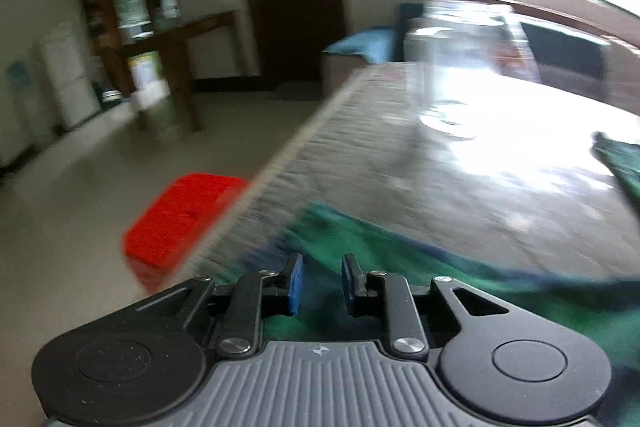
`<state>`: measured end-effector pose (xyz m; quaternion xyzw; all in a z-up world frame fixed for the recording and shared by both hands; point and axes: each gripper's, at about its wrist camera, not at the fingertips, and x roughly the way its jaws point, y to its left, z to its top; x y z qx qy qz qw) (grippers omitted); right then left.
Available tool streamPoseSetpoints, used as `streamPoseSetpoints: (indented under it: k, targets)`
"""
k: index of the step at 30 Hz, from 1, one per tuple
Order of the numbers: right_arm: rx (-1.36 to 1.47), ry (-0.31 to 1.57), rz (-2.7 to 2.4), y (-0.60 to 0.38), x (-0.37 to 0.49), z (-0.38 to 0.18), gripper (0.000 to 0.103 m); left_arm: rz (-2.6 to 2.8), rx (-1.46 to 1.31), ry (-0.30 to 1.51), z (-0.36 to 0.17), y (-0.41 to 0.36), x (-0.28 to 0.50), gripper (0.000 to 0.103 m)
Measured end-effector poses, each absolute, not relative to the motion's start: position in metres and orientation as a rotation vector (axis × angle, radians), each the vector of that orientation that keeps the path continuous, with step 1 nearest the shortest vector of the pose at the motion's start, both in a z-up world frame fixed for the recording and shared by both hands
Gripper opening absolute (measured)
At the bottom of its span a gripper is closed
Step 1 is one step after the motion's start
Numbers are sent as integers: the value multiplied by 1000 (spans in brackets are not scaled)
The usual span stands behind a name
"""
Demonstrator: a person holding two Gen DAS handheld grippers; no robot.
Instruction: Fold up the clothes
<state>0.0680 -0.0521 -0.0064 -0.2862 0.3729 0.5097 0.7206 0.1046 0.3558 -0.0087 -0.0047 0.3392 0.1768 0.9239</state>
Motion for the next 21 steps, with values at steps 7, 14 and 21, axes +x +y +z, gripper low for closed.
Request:
streamPoseSetpoints:
  k: [7, 14, 21]
  targets:
    - [-654, 819, 1105, -49, 65, -6, 49, 213, 114, 681, -20, 318, 93, 16]
    - [-651, 820, 1090, -50, 64, -6, 49, 341, 211, 678, -26, 324, 117, 8]
    - [-653, 771, 1068, -52, 58, 2, 49, 241, 117, 646, 1, 298, 94, 10]
